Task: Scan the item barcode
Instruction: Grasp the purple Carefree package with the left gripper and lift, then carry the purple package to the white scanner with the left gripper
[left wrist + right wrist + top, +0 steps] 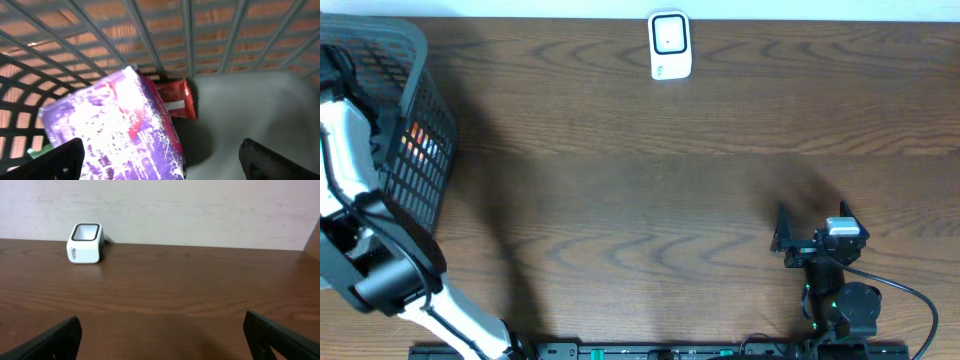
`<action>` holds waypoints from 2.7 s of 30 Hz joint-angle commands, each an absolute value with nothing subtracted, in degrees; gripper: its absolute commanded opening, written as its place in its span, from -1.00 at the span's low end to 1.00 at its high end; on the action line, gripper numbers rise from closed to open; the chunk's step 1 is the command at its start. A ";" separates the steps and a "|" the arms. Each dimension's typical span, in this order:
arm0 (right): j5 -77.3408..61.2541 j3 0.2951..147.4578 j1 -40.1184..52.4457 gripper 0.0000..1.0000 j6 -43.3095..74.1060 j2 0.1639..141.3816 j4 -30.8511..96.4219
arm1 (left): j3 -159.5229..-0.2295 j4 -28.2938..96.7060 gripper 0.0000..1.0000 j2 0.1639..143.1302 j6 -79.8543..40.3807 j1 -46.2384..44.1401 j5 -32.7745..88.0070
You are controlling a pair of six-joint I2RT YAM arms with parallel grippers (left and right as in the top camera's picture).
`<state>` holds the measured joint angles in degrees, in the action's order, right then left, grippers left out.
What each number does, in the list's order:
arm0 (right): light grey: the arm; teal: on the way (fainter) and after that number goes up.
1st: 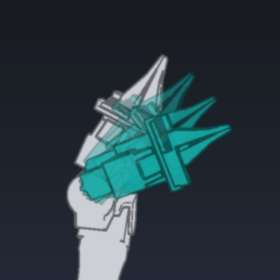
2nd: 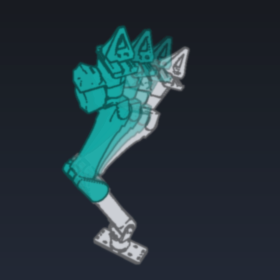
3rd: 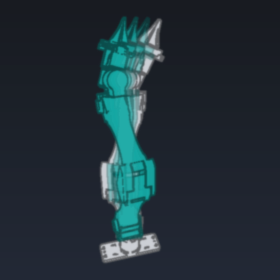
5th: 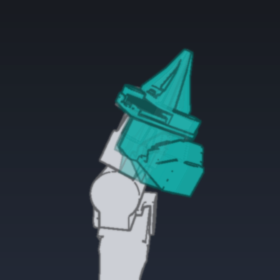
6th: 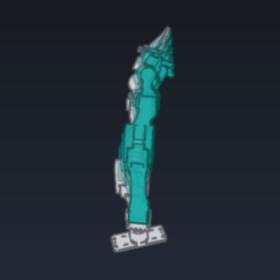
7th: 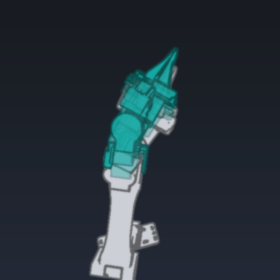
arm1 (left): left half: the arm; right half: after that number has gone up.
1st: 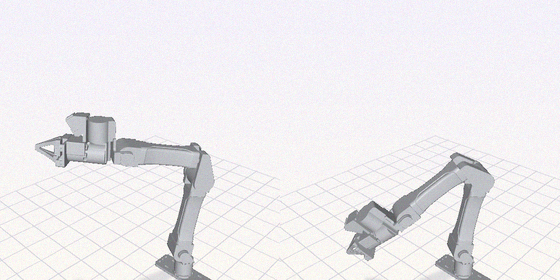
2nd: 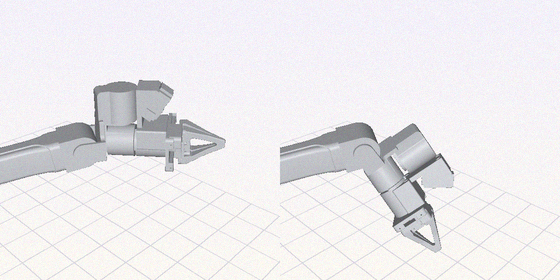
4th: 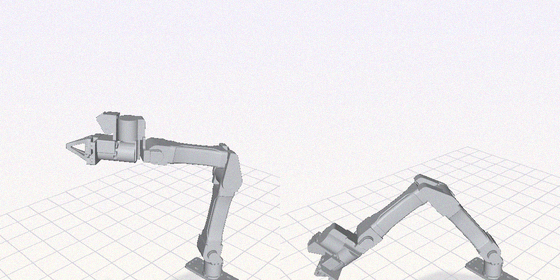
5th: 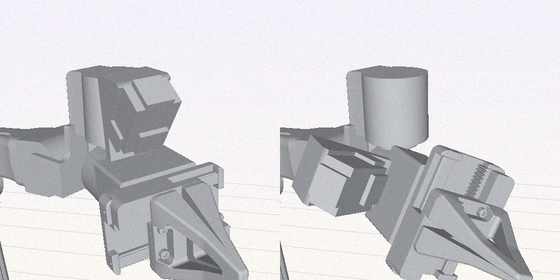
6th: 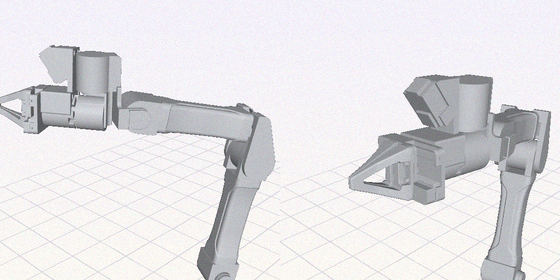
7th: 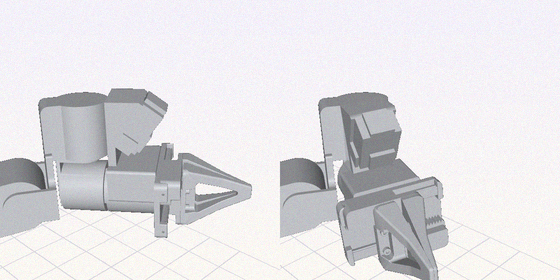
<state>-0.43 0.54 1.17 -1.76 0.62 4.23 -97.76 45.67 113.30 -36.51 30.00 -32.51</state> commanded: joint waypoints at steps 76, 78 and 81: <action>-0.54 0.30 0.69 0.99 -2.22 0.32 4.27 | -95.74 30.79 -0.86 77.19 -17.78 9.26 -7.49; -0.54 0.30 0.69 0.99 -2.22 0.32 4.27 | -95.74 30.50 -0.86 77.34 -16.80 6.26 -3.62; -0.54 0.30 0.69 0.99 -2.22 0.32 4.27 | -95.74 30.26 -0.86 78.08 -12.49 0.58 0.56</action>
<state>-0.43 0.54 1.17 -1.76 0.62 4.23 -94.74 31.03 77.89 -20.84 5.76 -8.25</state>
